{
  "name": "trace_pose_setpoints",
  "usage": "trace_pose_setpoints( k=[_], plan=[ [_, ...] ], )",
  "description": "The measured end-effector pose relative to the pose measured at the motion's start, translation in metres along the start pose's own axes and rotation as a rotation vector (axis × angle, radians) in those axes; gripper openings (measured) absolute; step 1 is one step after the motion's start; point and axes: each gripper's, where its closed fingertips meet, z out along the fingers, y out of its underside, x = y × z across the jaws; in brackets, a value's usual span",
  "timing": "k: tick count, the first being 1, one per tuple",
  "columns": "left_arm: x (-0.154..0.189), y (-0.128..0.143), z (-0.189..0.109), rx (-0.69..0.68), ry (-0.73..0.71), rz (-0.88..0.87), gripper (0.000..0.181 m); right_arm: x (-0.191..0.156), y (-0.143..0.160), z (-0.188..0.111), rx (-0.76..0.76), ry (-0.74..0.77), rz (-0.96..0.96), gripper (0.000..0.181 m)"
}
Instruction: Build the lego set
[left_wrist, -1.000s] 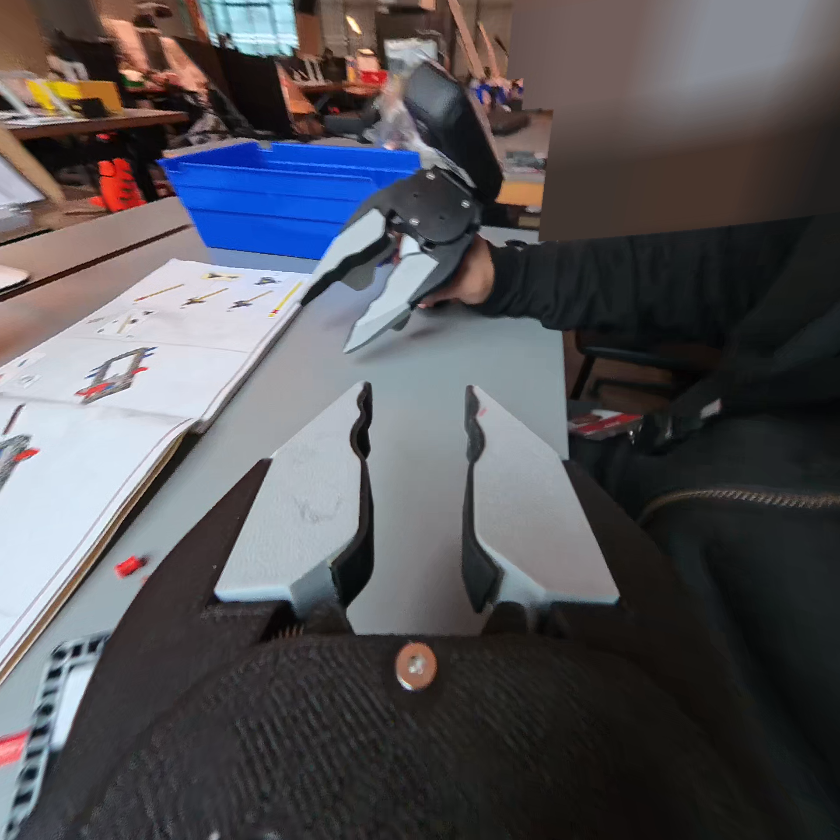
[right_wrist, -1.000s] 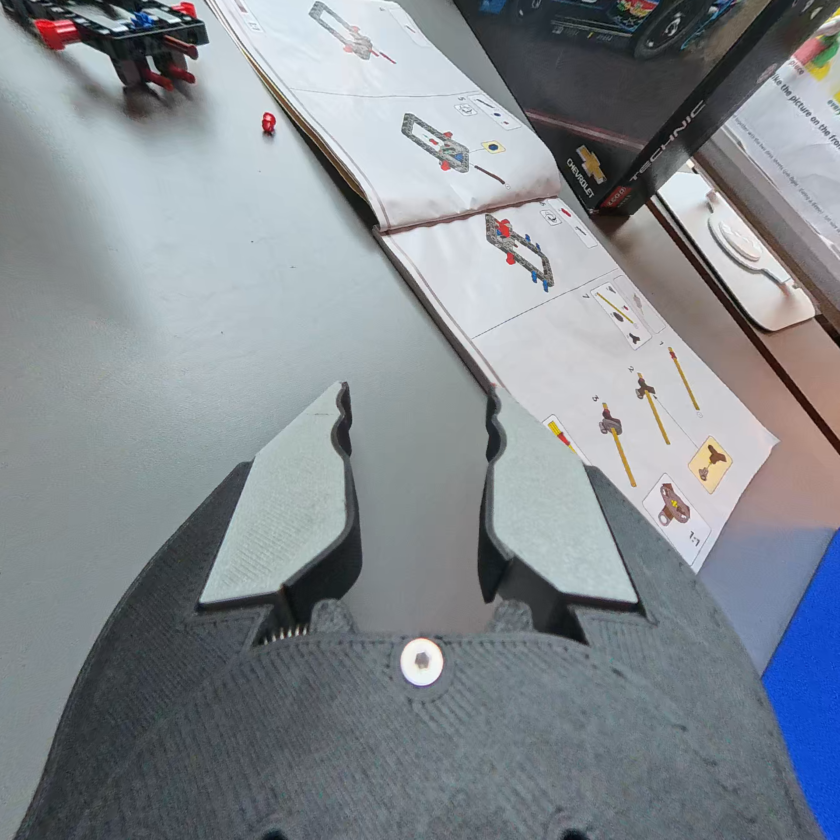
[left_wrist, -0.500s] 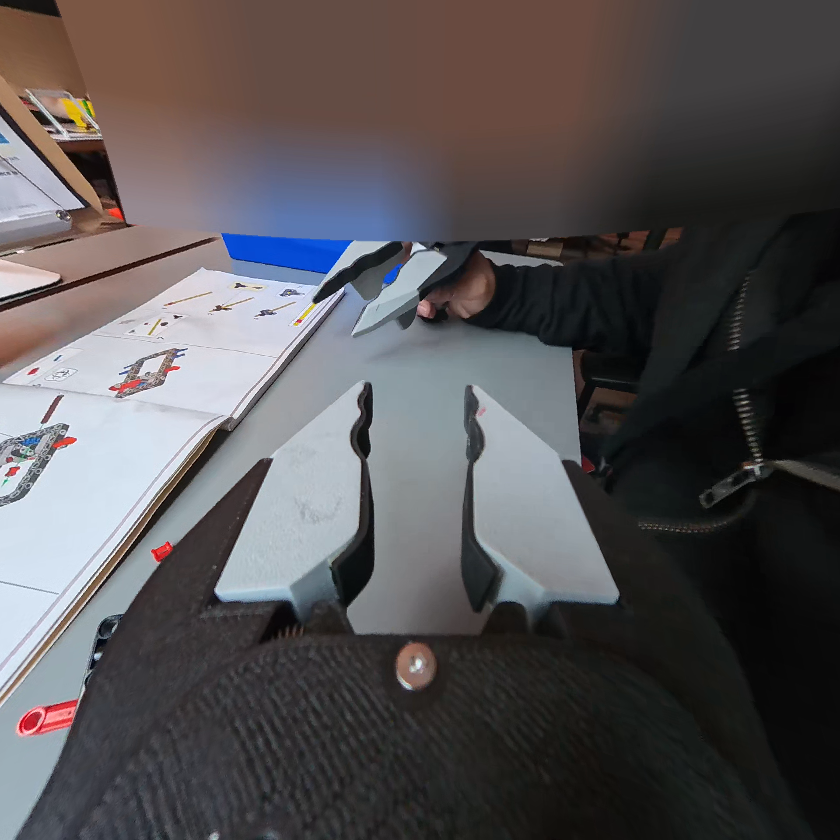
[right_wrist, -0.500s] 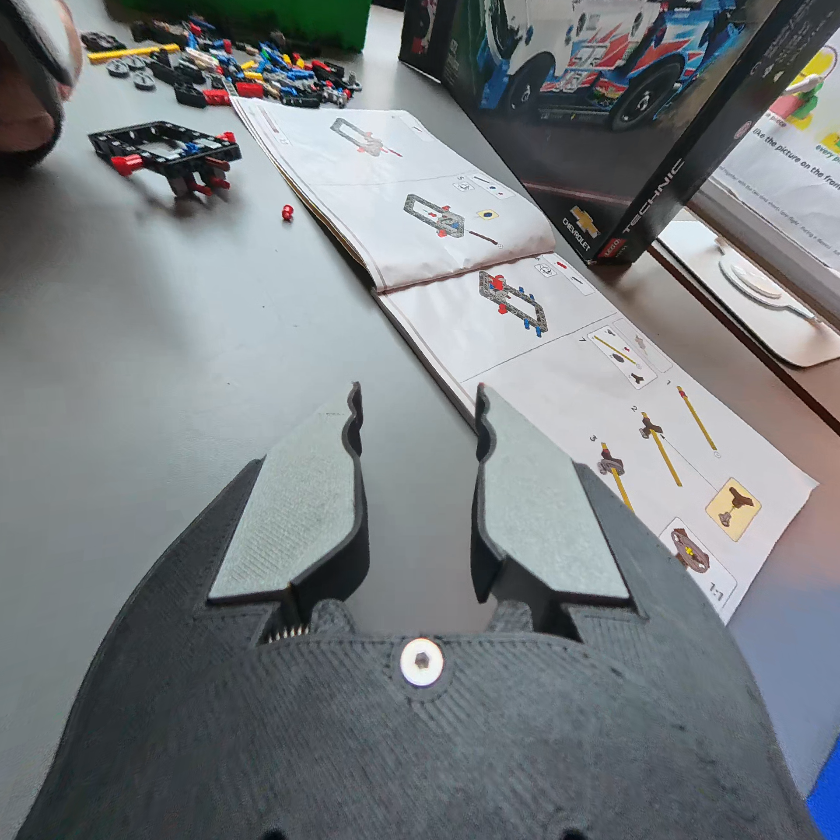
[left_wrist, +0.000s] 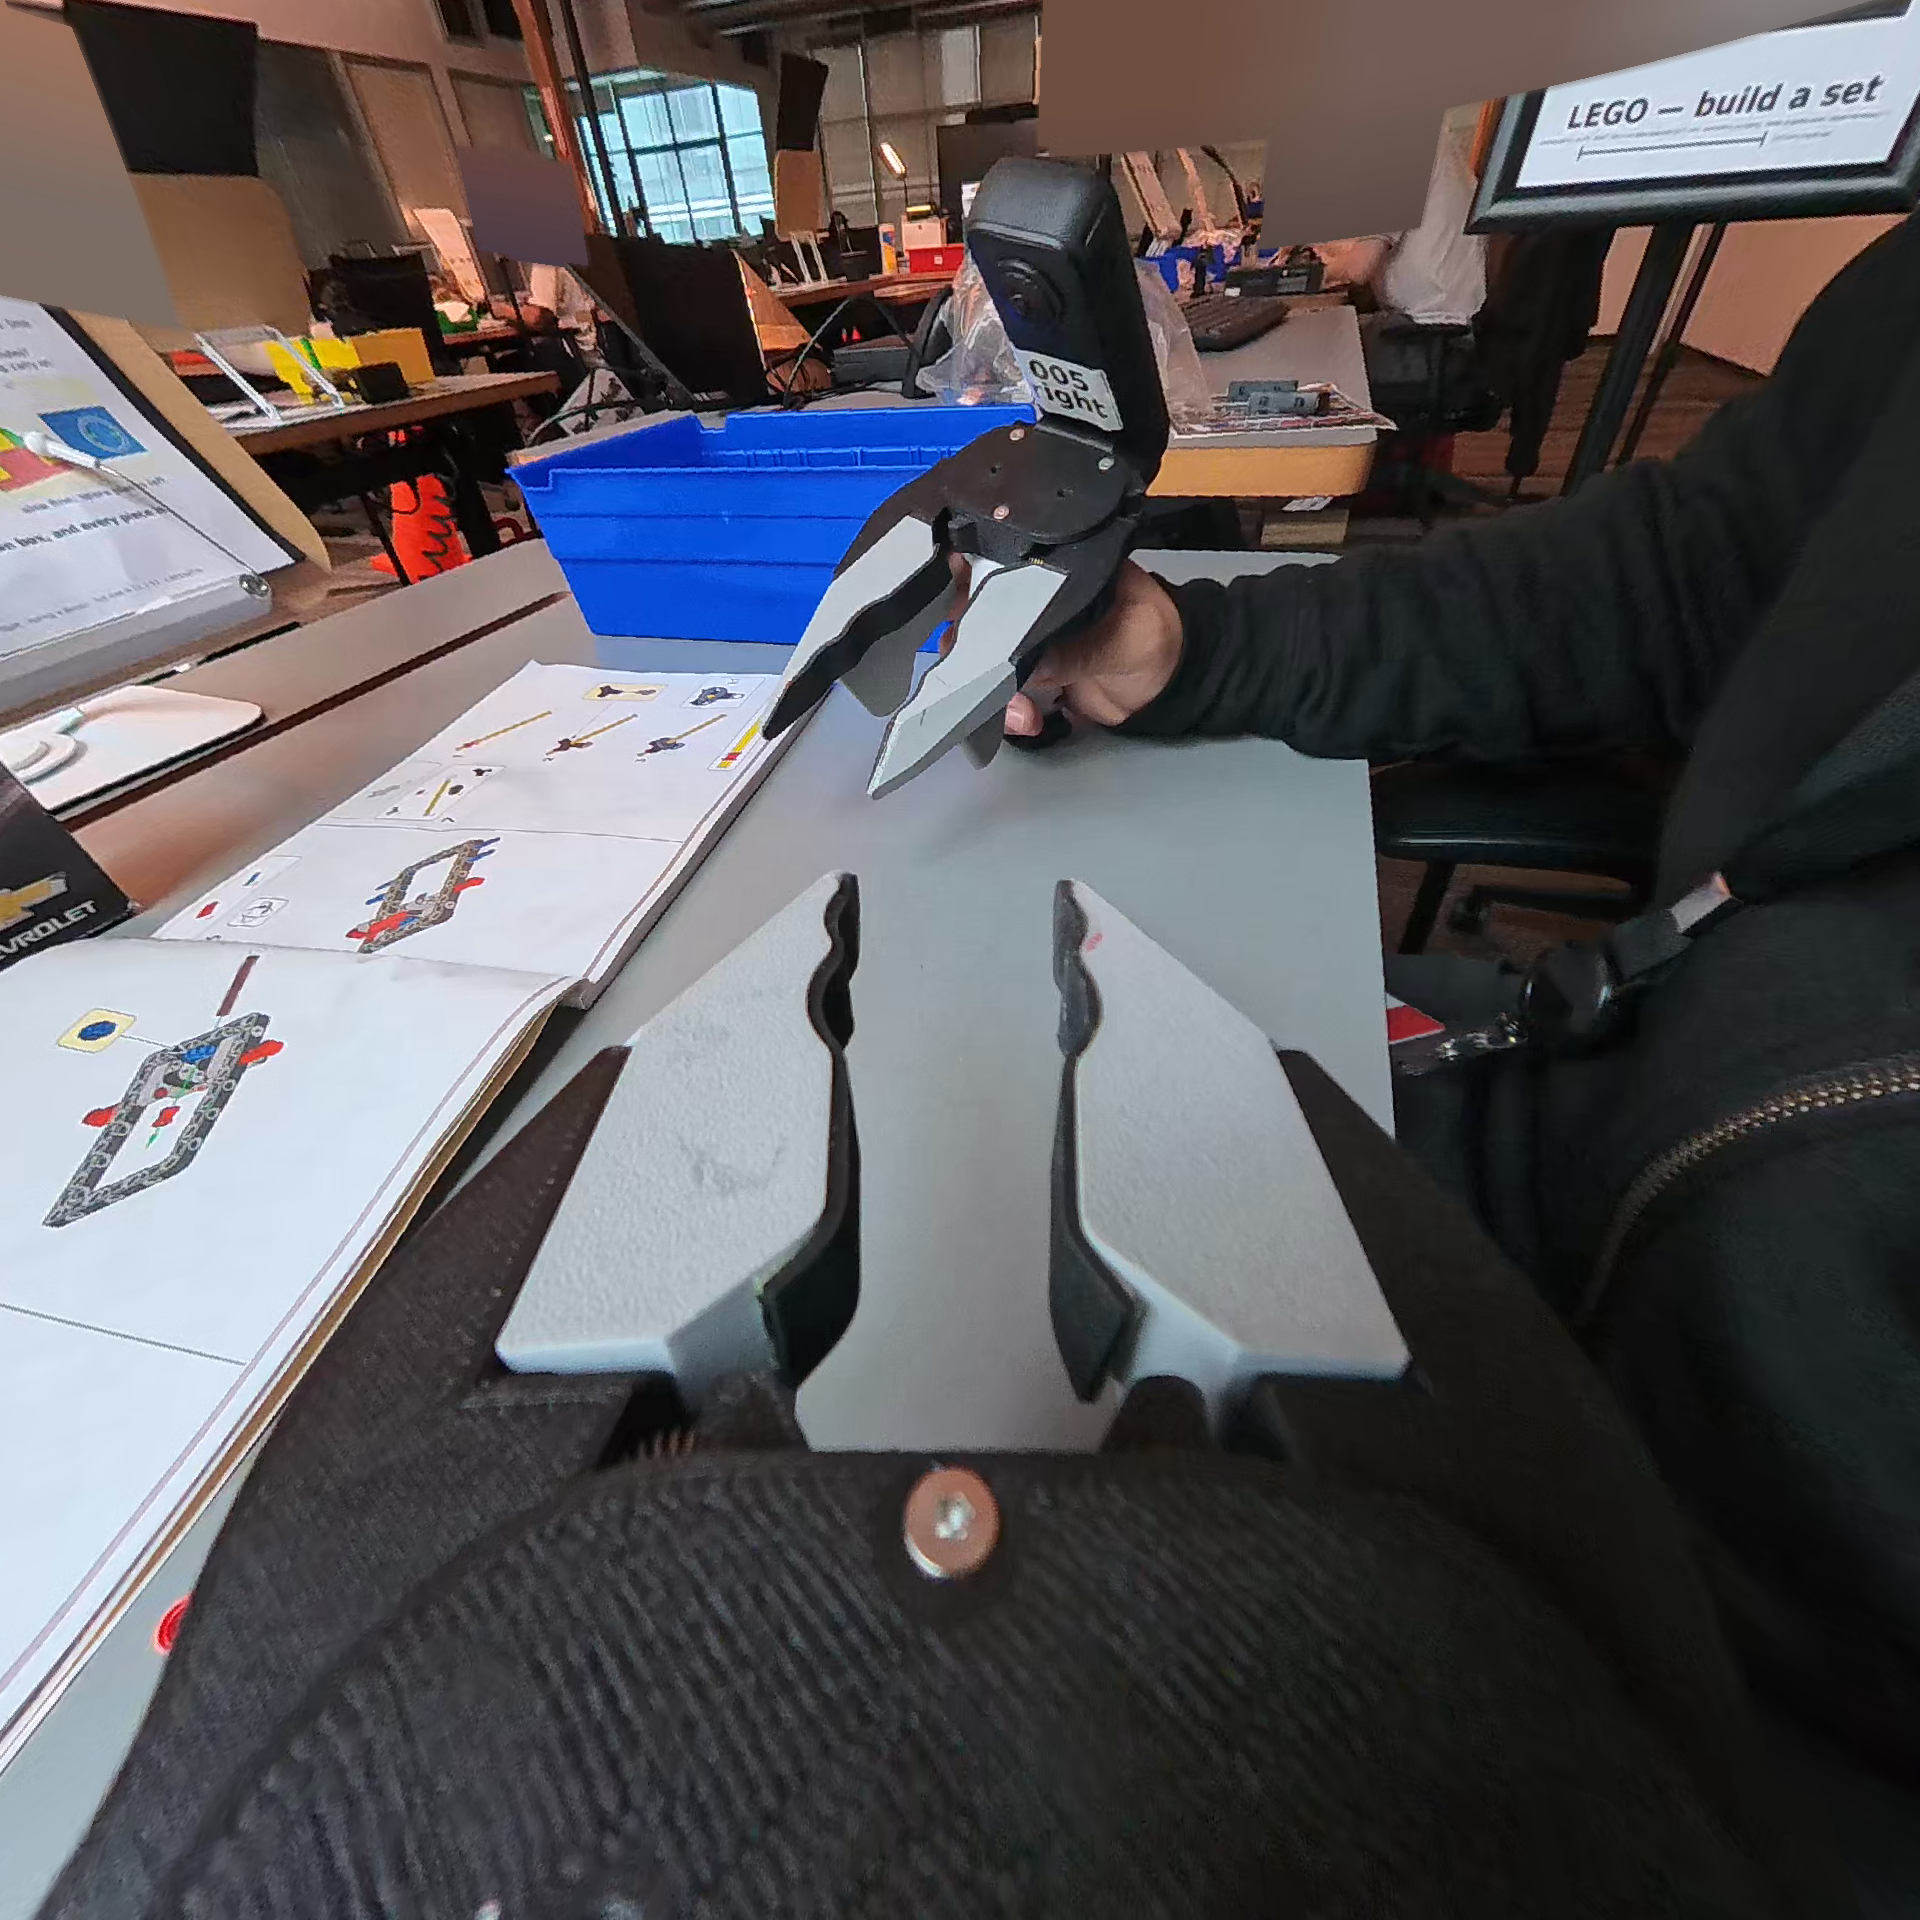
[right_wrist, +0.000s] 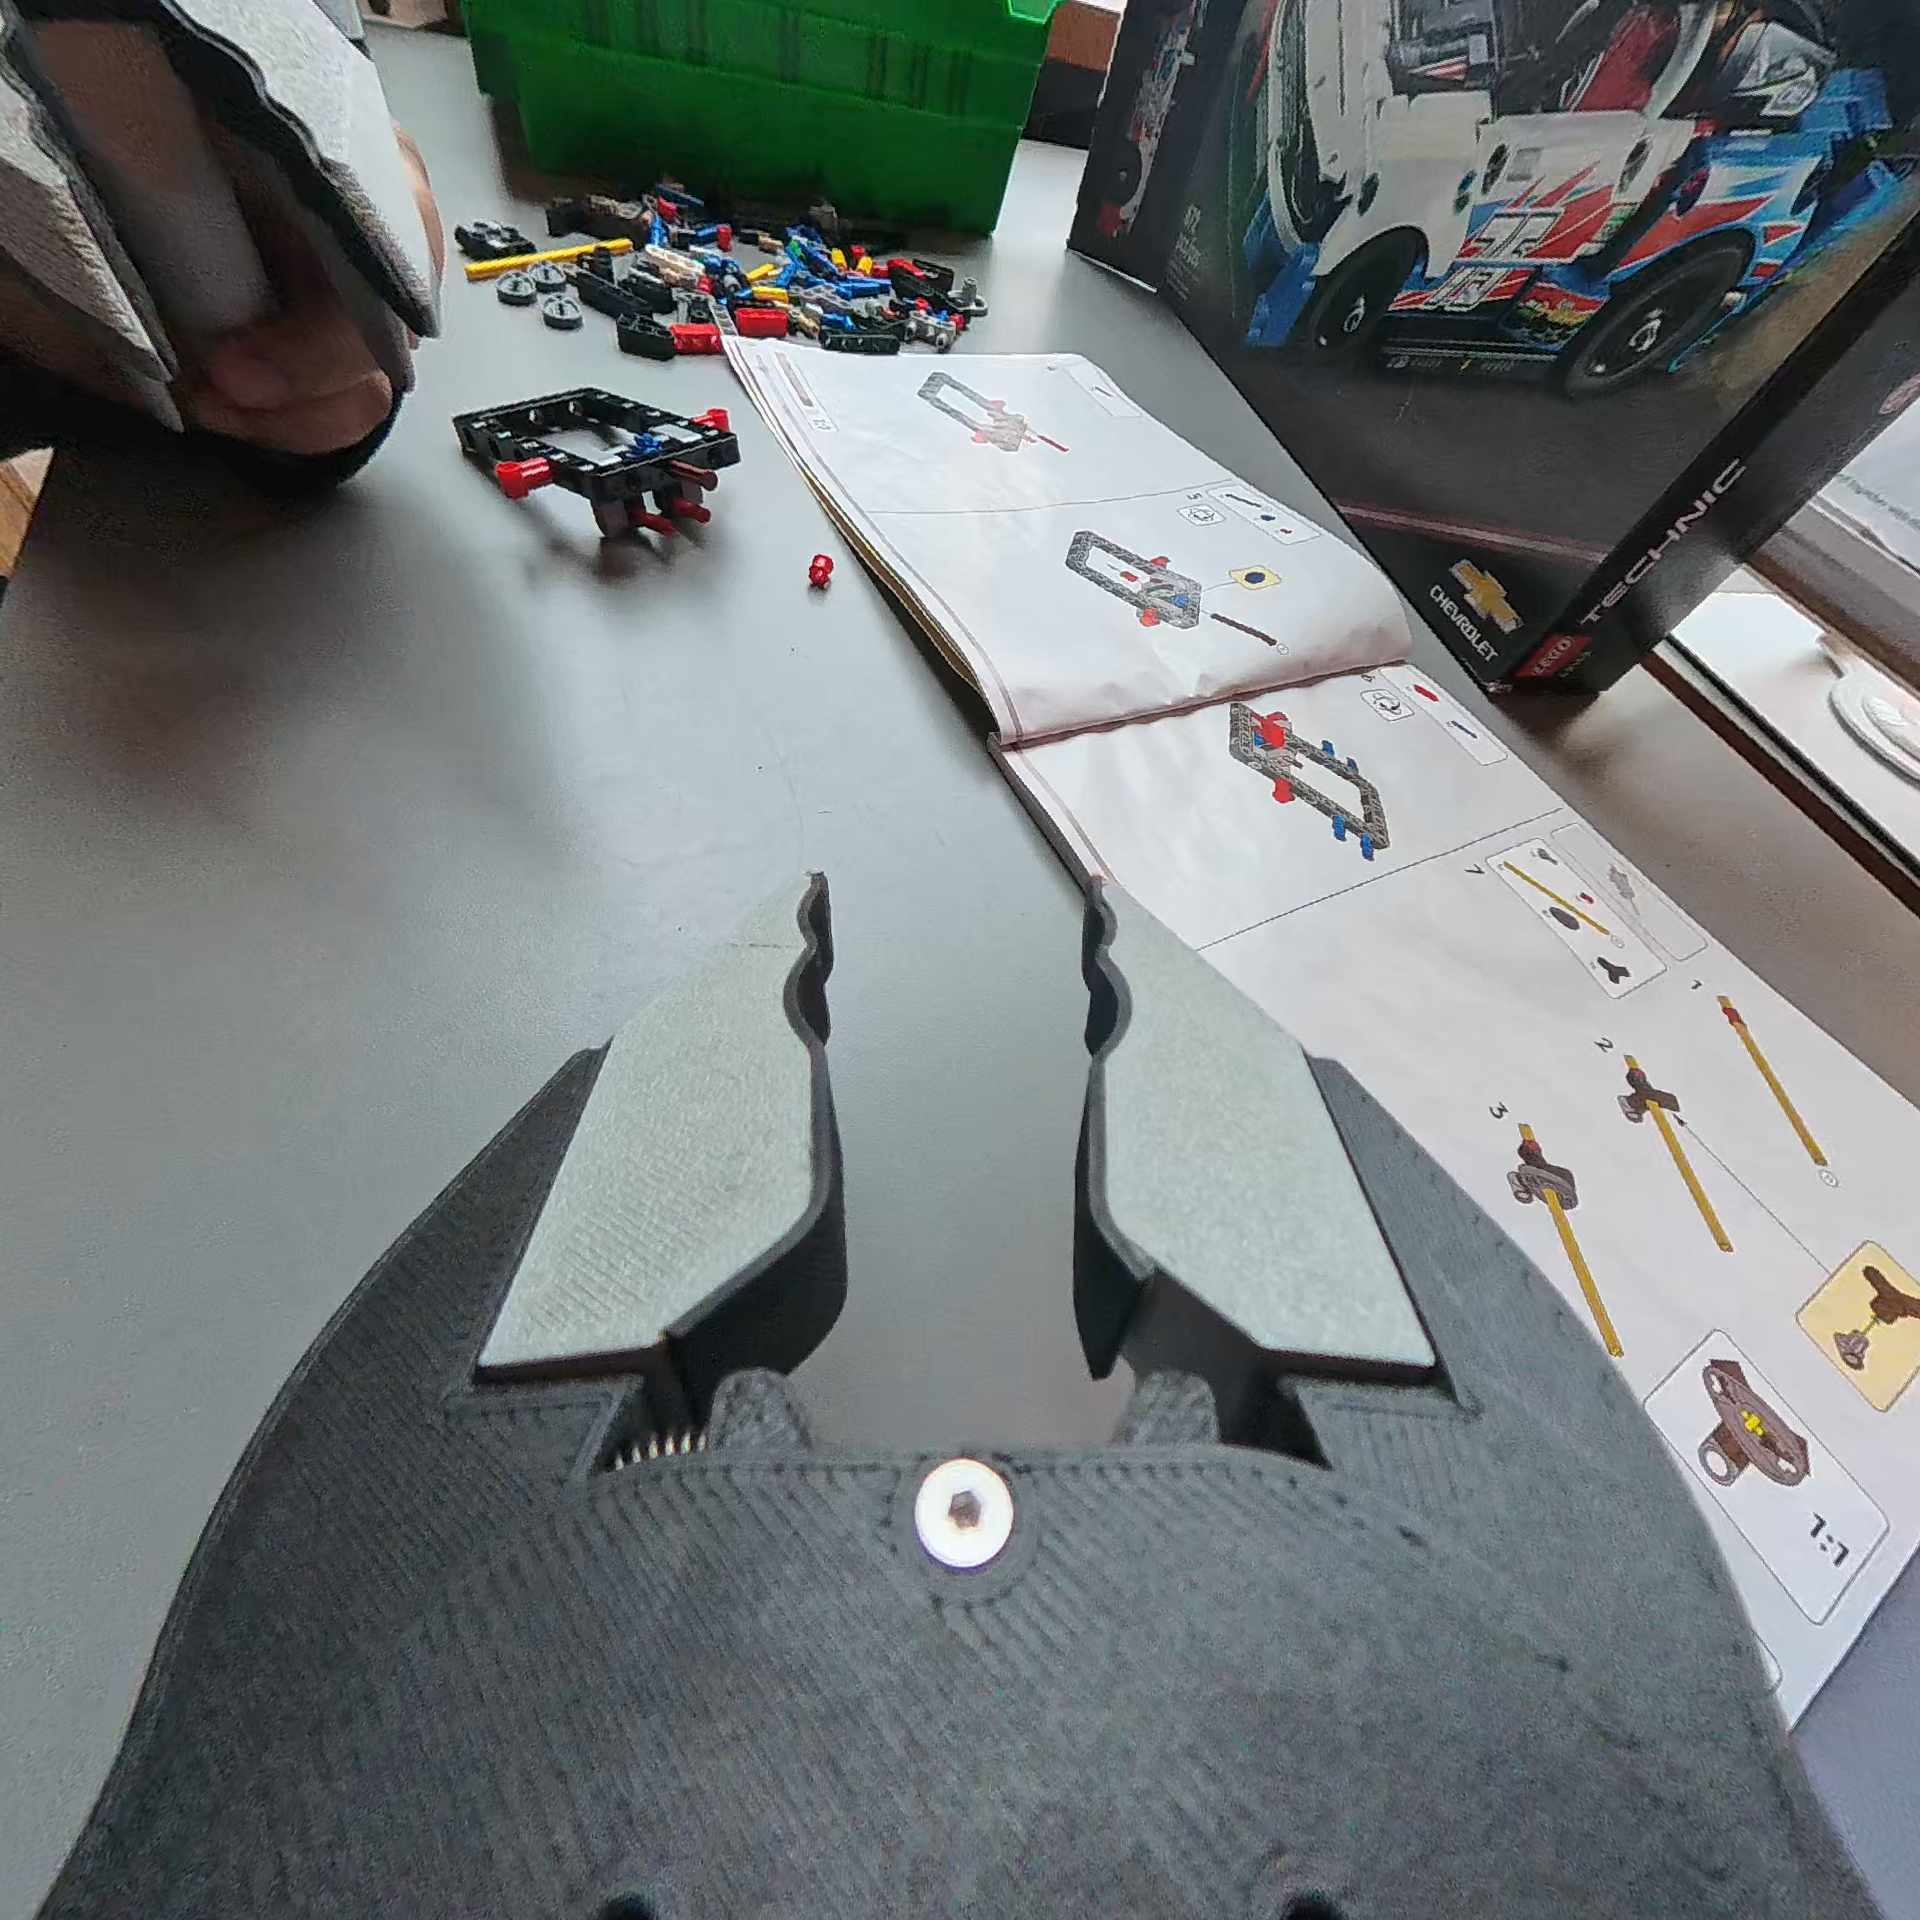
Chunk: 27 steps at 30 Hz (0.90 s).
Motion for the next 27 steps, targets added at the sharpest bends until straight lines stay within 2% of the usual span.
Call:
trace_pose_setpoints(
  k=[6, 16, 27],
  plan=[
    [0.009, 0.001, -0.012, -0.002, 0.018, 0.030, 0.034, 0.006, 0.000, 0.000, 0.001, 0.021, 0.033, 0.047],
    [-0.005, 0.009, -0.070, -0.009, -0.055, 0.108, 0.033, 0.026, 0.010, 0.007, -0.067, 0.117, 0.041, 0.054],
    [-0.028, 0.012, -0.085, -0.007, -0.115, 0.013, 0.031, 0.025, 0.012, 0.009, -0.090, 0.125, 0.012, 0.053]
  ],
)
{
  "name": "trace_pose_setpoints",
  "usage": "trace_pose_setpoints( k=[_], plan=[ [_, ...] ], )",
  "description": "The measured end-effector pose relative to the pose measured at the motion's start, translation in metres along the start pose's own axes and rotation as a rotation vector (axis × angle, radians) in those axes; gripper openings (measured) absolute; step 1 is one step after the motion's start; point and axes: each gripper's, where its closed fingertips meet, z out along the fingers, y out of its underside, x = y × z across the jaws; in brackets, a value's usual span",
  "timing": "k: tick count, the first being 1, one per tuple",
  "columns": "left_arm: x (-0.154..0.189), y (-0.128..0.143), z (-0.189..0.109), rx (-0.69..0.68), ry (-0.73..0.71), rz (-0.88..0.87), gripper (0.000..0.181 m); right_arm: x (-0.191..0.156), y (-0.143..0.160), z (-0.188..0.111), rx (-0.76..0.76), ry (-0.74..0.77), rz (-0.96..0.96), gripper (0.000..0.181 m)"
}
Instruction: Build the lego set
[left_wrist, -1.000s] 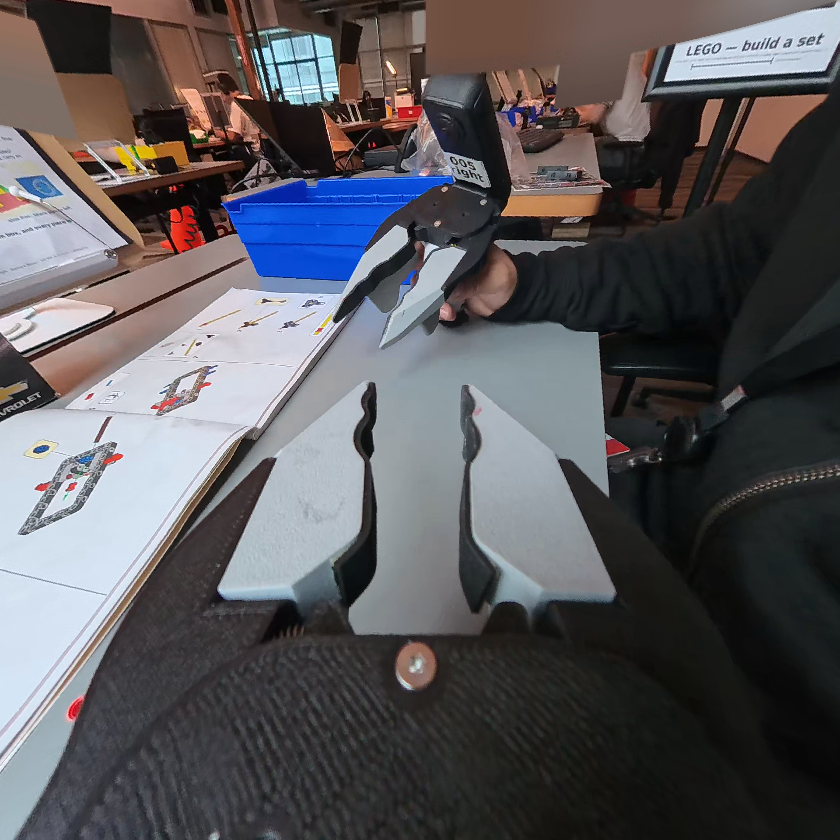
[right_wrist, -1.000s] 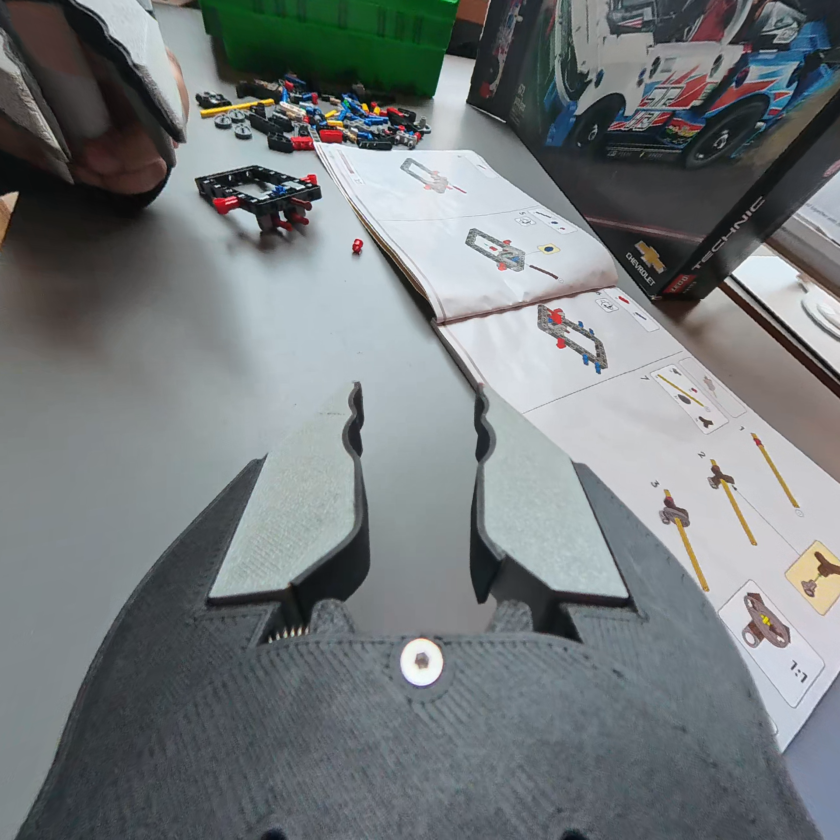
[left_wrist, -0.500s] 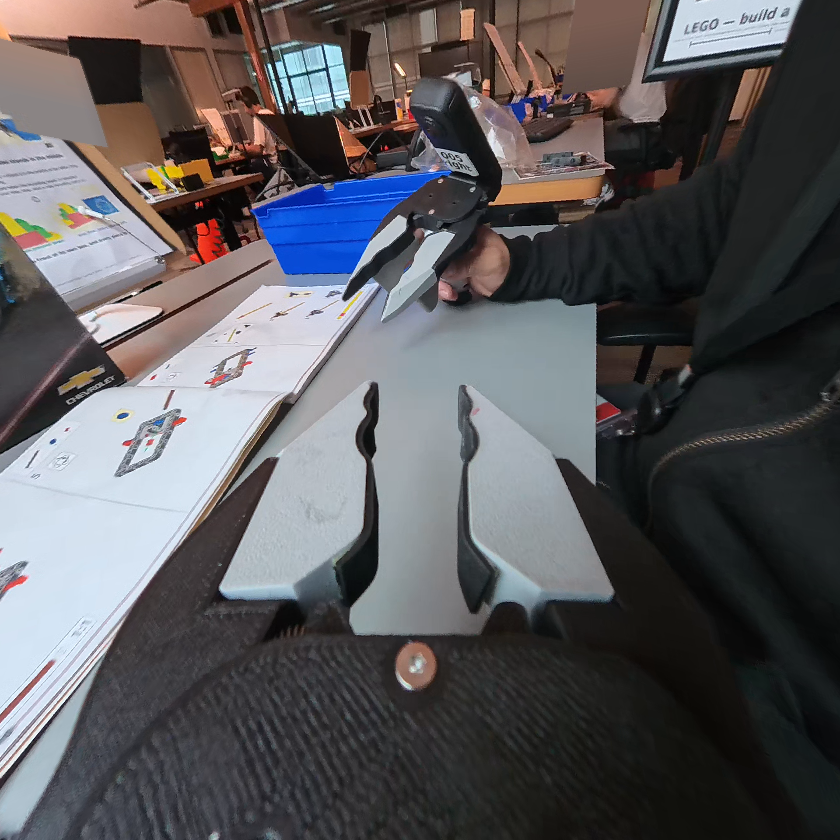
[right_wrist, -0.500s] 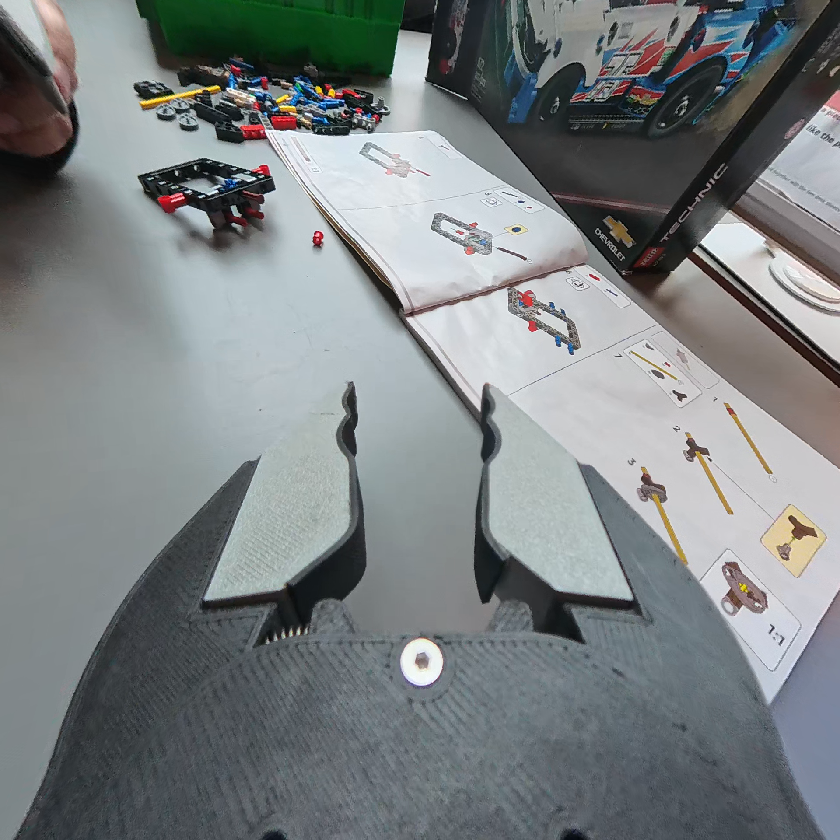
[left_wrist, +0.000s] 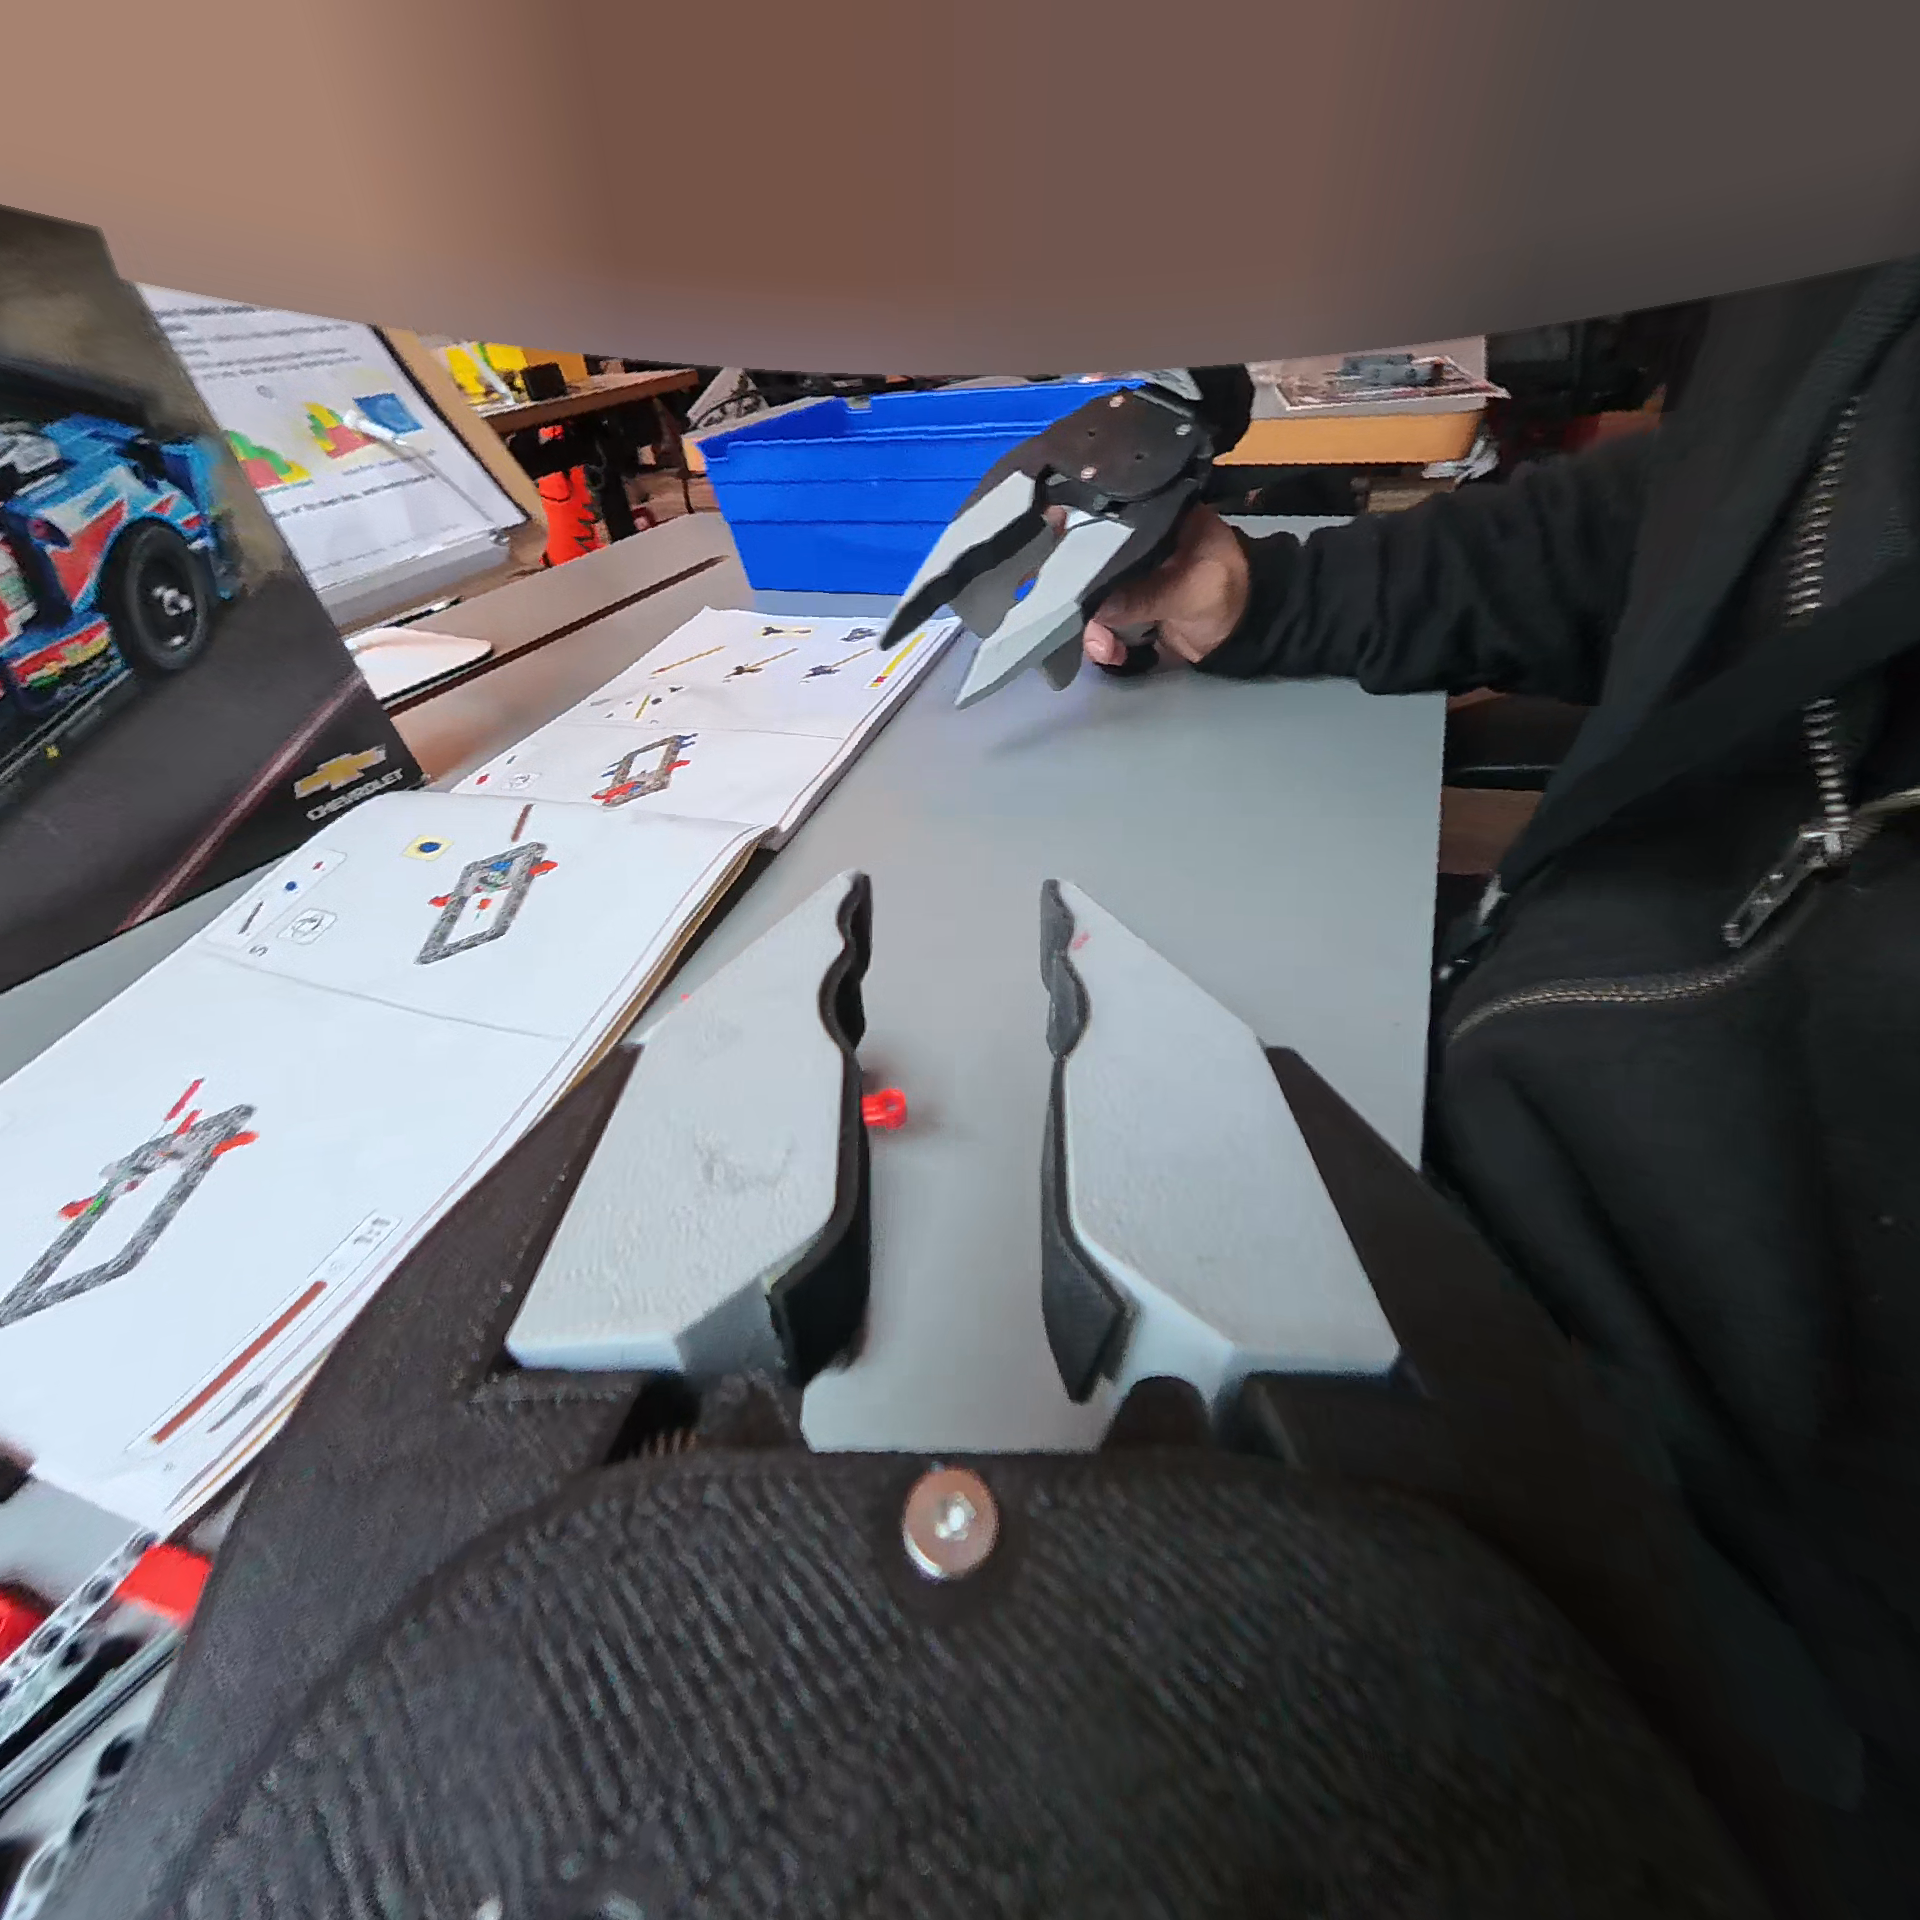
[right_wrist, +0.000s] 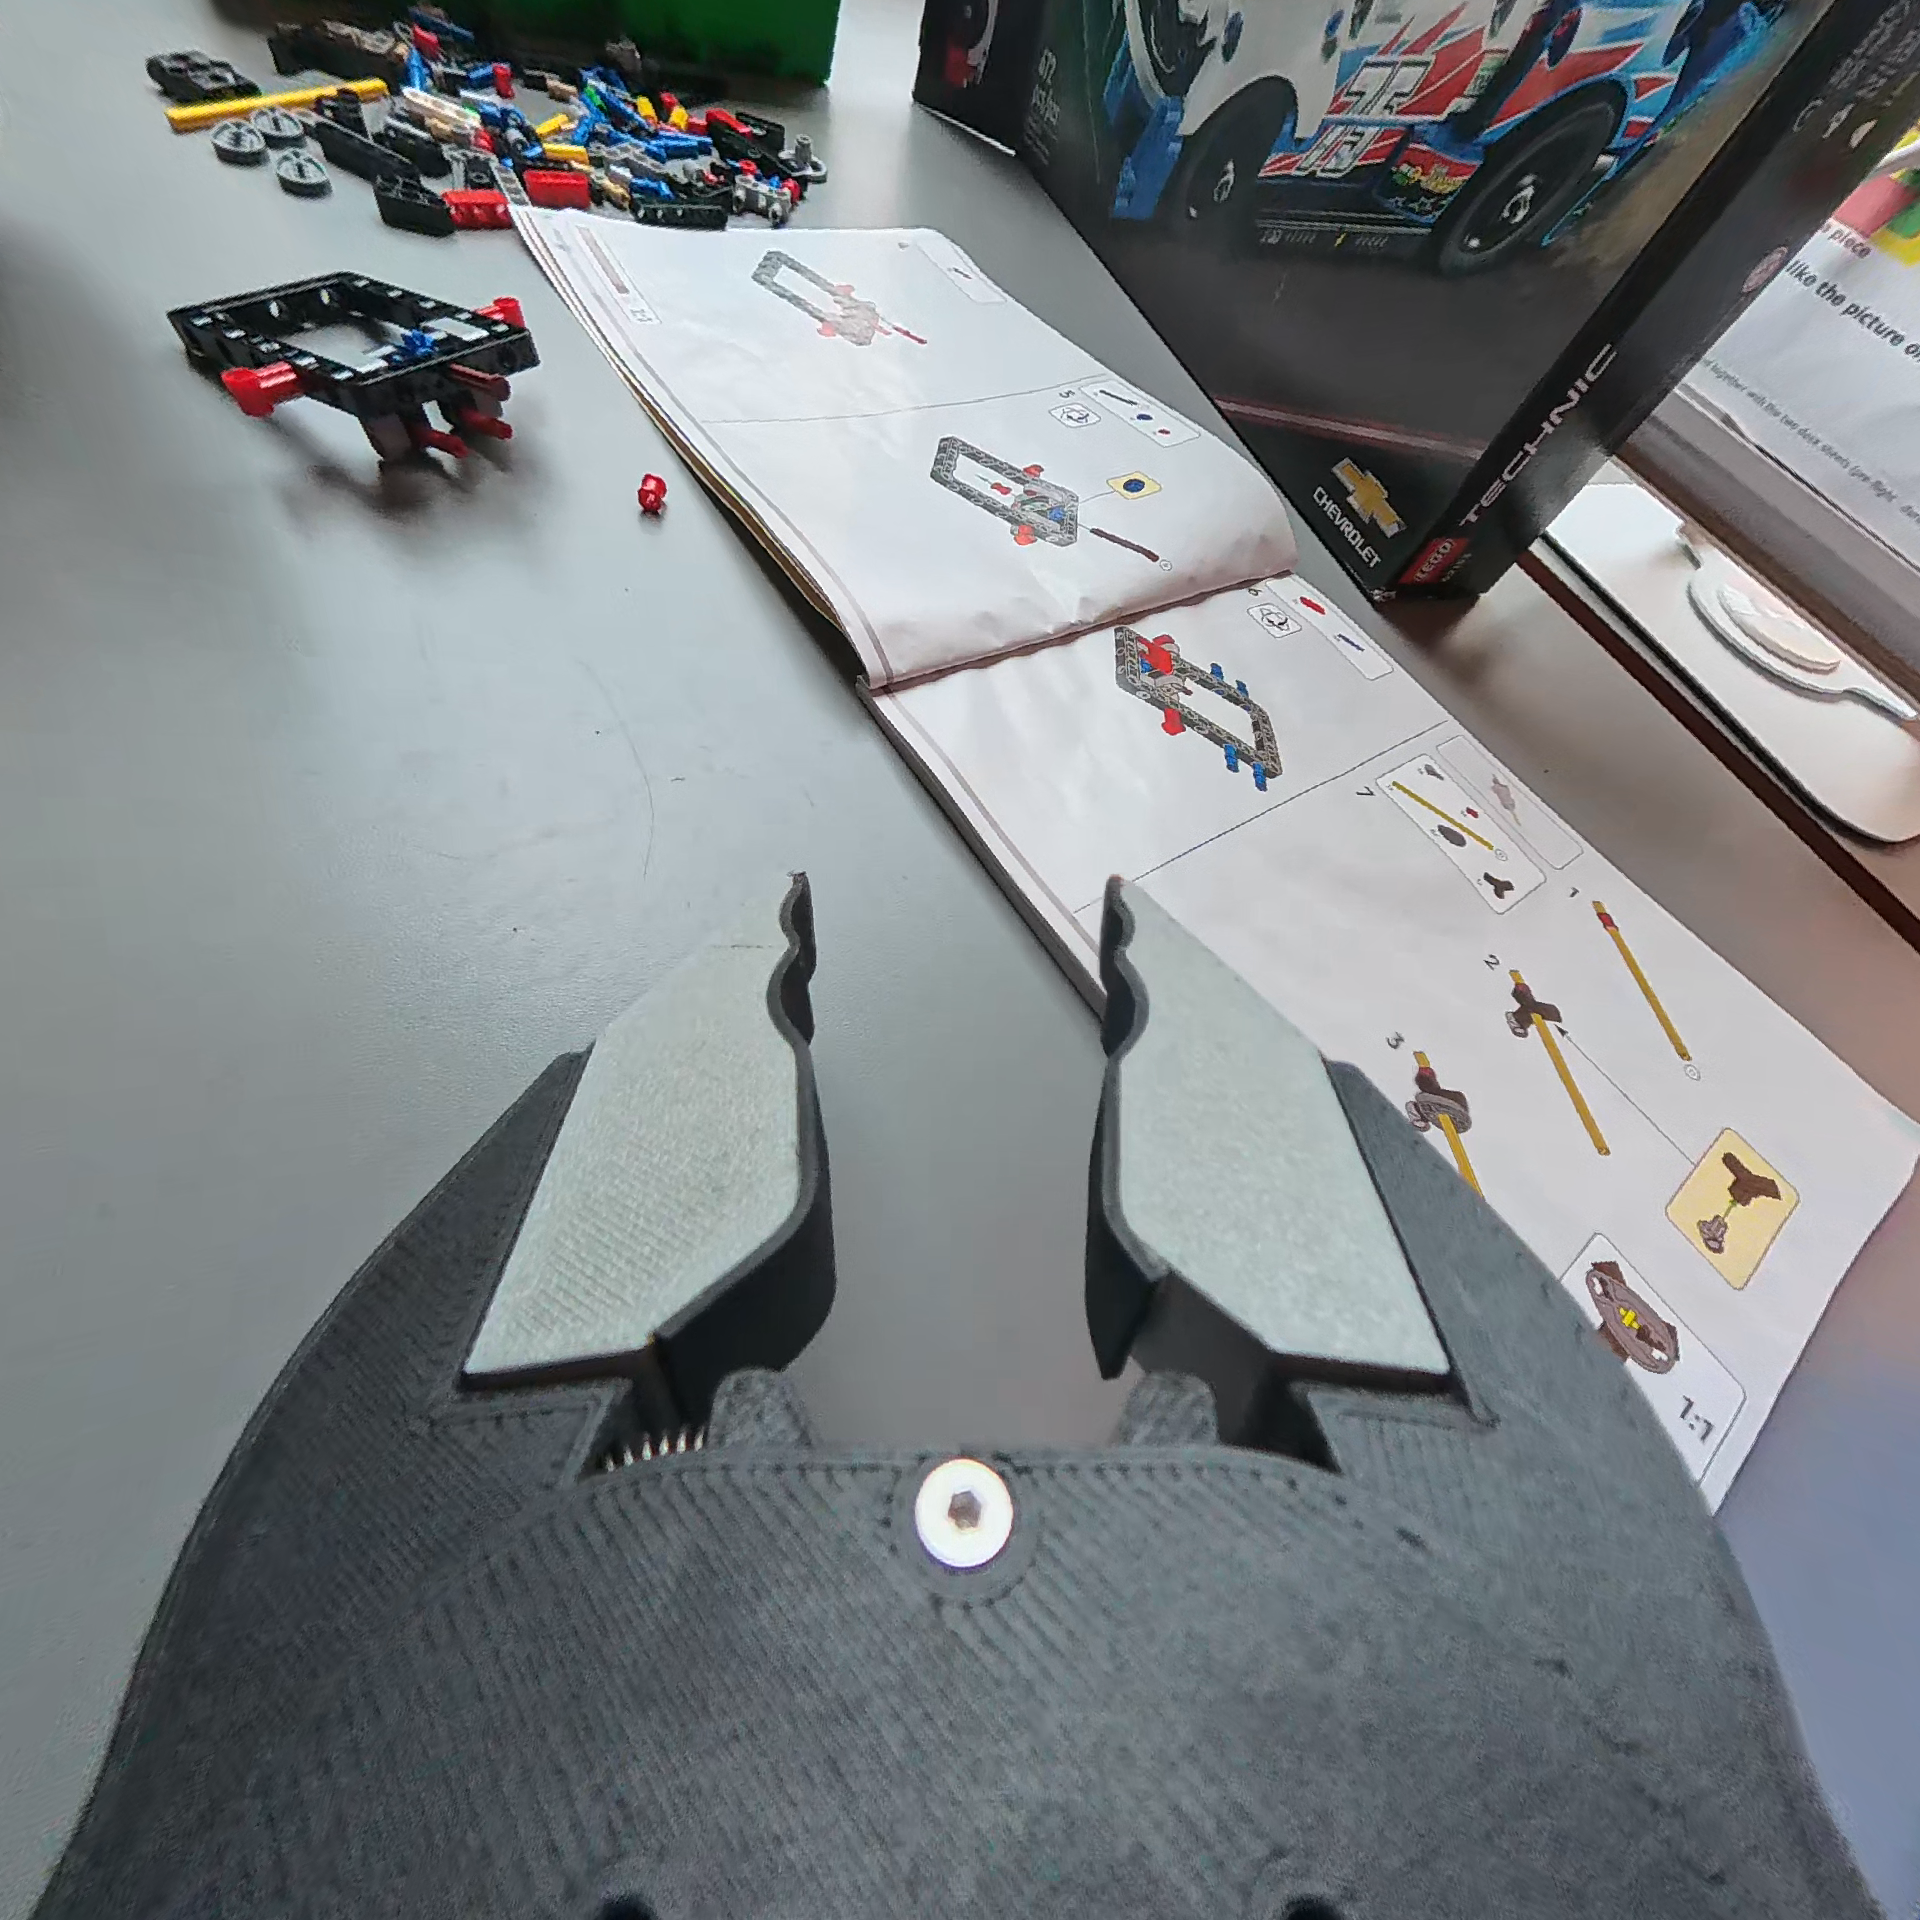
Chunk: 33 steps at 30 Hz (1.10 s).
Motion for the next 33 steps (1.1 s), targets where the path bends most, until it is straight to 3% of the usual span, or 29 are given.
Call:
trace_pose_setpoints(
  k=[4, 8, 12, 17, 22, 30, 33],
  plan=[
    [-0.025, 0.006, -0.013, -0.025, -0.103, -0.010, 0.035, -0.005, -0.004, -0.002, 0.029, -0.017, -0.025, 0.047],
    [-0.051, 0.018, -0.031, -0.074, -0.155, -0.121, 0.061, -0.012, -0.012, -0.005, 0.077, -0.057, -0.013, 0.046],
    [-0.051, 0.056, -0.029, -0.334, -0.092, -0.259, 0.085, -0.018, -0.017, -0.007, 0.111, -0.088, -0.004, 0.047],
    [-0.059, 0.077, -0.021, -0.483, -0.150, -0.127, 0.083, -0.022, -0.019, -0.007, 0.113, -0.087, -0.020, 0.047],
    [-0.055, 0.068, -0.020, -0.412, -0.060, -0.170, 0.087, -0.020, -0.019, -0.007, 0.118, -0.090, 0.000, 0.047],
    [-0.051, 0.057, -0.020, -0.340, -0.033, -0.122, 0.056, -0.018, -0.015, -0.003, 0.084, -0.090, 0.017, 0.050],
    [-0.050, 0.059, -0.019, -0.358, -0.057, -0.048, 0.057, -0.010, -0.015, -0.003, 0.084, -0.051, 0.021, 0.050]
  ],
)
